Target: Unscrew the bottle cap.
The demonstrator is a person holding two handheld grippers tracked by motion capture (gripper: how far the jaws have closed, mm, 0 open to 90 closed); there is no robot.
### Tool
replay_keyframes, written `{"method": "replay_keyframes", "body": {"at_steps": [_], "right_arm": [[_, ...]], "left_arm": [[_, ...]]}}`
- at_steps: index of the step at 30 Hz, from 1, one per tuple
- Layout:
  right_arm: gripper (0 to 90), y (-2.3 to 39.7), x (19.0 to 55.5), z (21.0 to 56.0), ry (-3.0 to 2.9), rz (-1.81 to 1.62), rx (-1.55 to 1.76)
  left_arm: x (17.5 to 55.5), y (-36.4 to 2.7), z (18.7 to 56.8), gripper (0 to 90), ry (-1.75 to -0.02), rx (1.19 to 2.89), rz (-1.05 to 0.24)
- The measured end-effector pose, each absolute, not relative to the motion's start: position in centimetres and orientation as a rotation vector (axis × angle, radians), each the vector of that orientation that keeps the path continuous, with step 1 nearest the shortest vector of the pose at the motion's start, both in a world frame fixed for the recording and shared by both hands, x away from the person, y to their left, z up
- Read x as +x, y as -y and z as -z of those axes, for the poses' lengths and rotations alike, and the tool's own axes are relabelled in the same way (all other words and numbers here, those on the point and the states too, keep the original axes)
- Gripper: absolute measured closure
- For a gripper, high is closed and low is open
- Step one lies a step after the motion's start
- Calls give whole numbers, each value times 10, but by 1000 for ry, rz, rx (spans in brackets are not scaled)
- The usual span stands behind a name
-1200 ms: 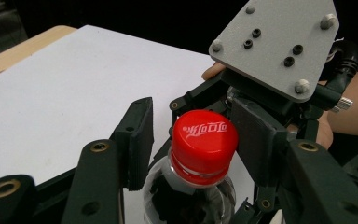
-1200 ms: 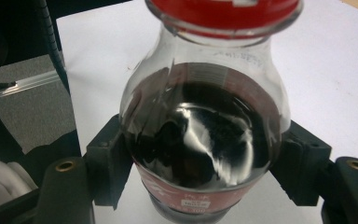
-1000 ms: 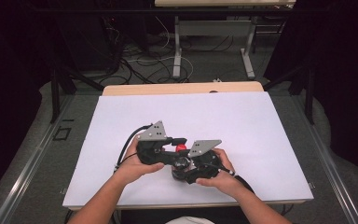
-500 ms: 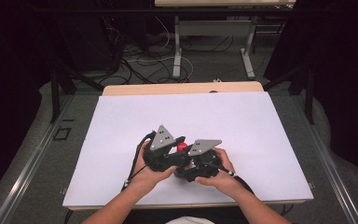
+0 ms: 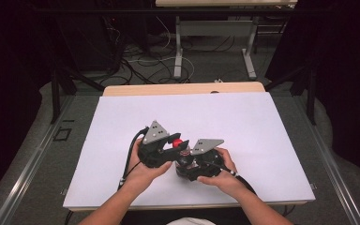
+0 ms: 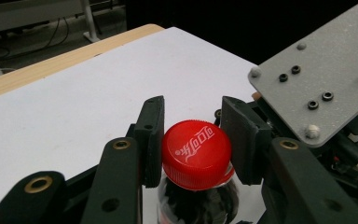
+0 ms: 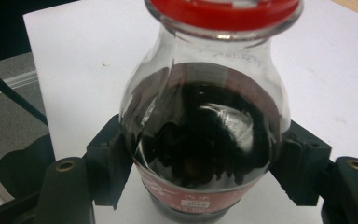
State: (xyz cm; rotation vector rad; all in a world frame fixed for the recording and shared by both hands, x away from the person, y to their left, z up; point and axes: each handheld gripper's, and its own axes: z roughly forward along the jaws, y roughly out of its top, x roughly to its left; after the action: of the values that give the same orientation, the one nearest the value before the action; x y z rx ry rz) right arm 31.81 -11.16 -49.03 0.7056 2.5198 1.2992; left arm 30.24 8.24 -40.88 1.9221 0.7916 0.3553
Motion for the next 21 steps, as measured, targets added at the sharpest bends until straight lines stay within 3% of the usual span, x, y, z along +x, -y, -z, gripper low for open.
{"method": "replay_keyframes", "body": {"at_steps": [21], "right_arm": [[299, 122, 327, 490, -2472, -1279, 778]], "left_arm": [[335, -137, 431, 617, -1031, 1857, -358]]}}
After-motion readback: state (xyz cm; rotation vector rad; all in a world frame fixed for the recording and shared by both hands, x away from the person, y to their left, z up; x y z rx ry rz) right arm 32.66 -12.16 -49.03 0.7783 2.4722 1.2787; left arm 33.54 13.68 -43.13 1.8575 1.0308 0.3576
